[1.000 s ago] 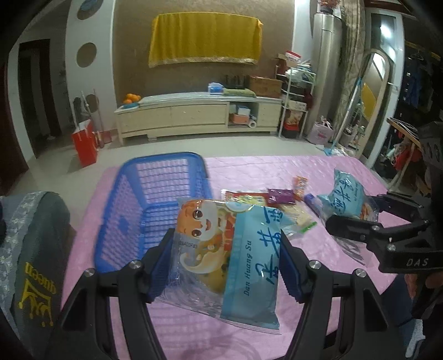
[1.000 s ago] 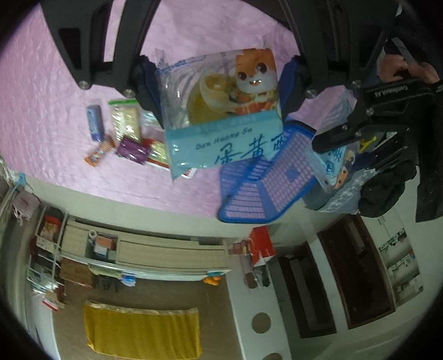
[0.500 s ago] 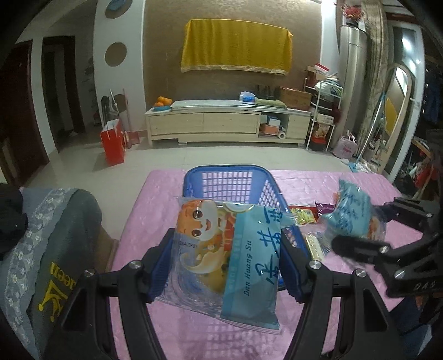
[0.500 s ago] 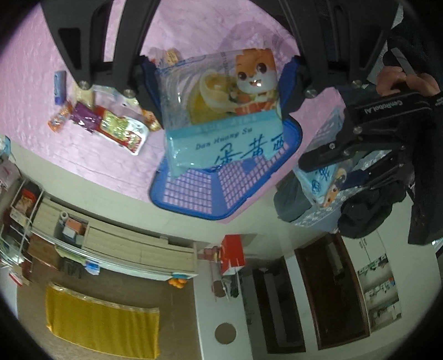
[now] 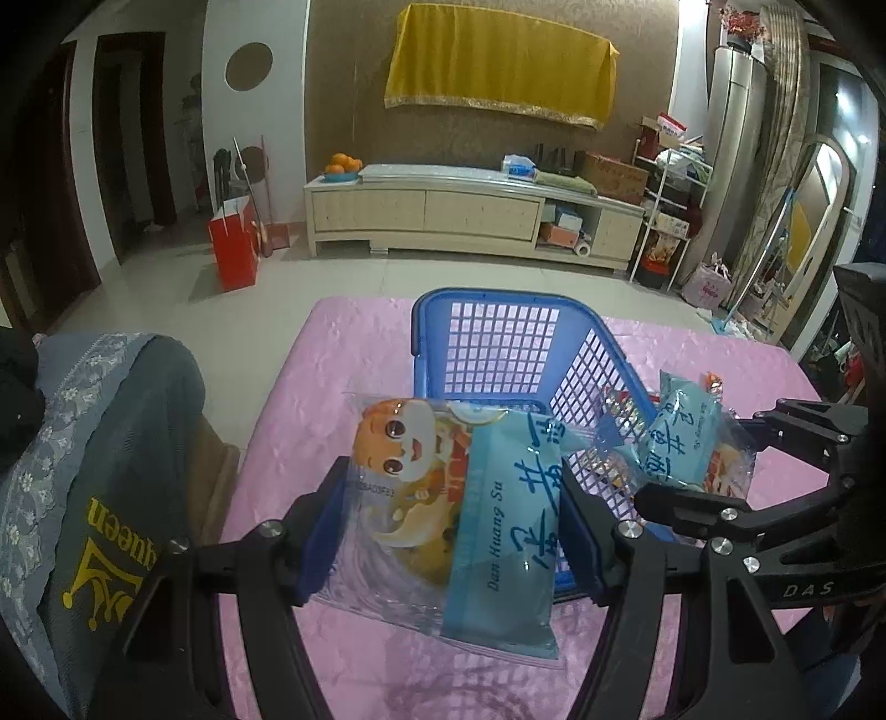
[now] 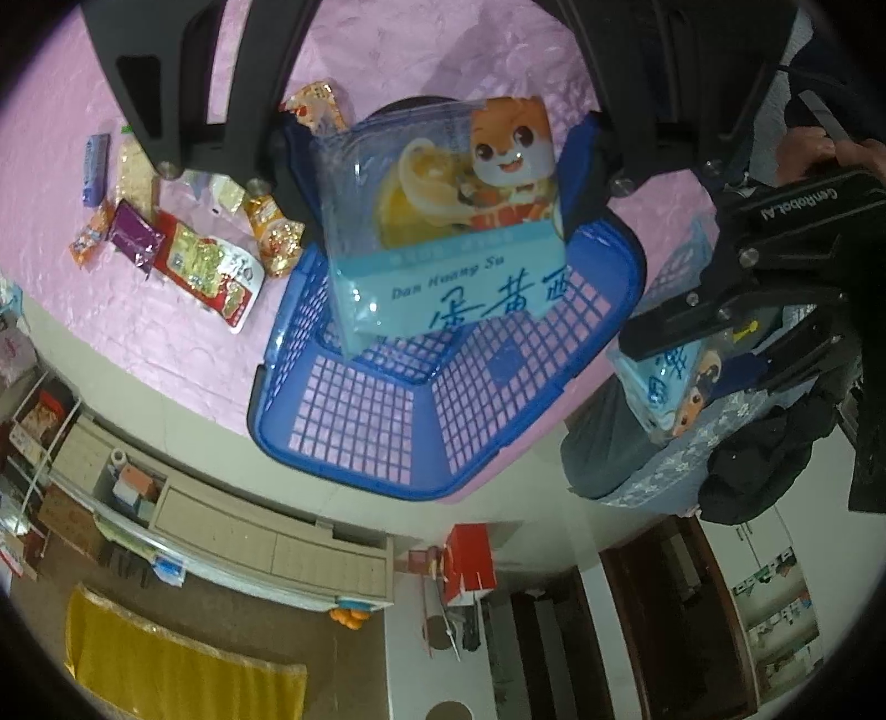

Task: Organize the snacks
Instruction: 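Lower the bread bag into the basket and open the left tool, then move the left tool back to the snack pile over the cracker pack, then grasp the cracker pack with the left tool while the right tool grasps a clear cookie bag, then carry the cracker pack and cookie bag with both tools over the blue basket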

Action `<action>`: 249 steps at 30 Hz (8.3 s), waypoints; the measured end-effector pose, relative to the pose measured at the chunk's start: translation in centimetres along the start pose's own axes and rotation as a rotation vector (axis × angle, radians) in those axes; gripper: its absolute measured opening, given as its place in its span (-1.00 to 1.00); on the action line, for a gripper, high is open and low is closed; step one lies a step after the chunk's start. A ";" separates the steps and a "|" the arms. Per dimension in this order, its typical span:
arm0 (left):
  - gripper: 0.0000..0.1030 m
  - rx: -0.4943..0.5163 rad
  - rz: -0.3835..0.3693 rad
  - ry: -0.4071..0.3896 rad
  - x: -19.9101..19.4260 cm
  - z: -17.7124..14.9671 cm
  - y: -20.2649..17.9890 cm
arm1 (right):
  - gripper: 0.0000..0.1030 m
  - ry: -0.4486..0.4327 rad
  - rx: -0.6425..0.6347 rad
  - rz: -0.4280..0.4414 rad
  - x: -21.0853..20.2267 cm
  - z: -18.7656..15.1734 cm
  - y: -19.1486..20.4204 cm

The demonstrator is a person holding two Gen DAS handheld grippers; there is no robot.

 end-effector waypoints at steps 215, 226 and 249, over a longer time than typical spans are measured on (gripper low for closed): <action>-0.45 0.263 -0.026 0.167 5.9 -3.1 -25.9 | 0.11 -0.018 0.039 -0.073 -5.4 -11.1 -18.8; -0.45 0.217 -0.059 0.059 -0.8 -2.0 -21.7 | 0.12 -0.106 0.047 -0.081 -10.3 -9.5 -12.5; -0.45 0.181 -0.021 -0.079 -5.1 2.9 -8.7 | 0.12 -0.185 -0.023 -0.033 -9.2 -0.8 -3.4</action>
Point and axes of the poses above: each gripper's, at about its wrist camera, not at the fingertips, and x roughly the way its jaws point, y to its left, z to its top, the point moved 1 cm from there along x, roughly the way its jaws point, and after that the axes turned 14 degrees about z, right-handed, at the moved point
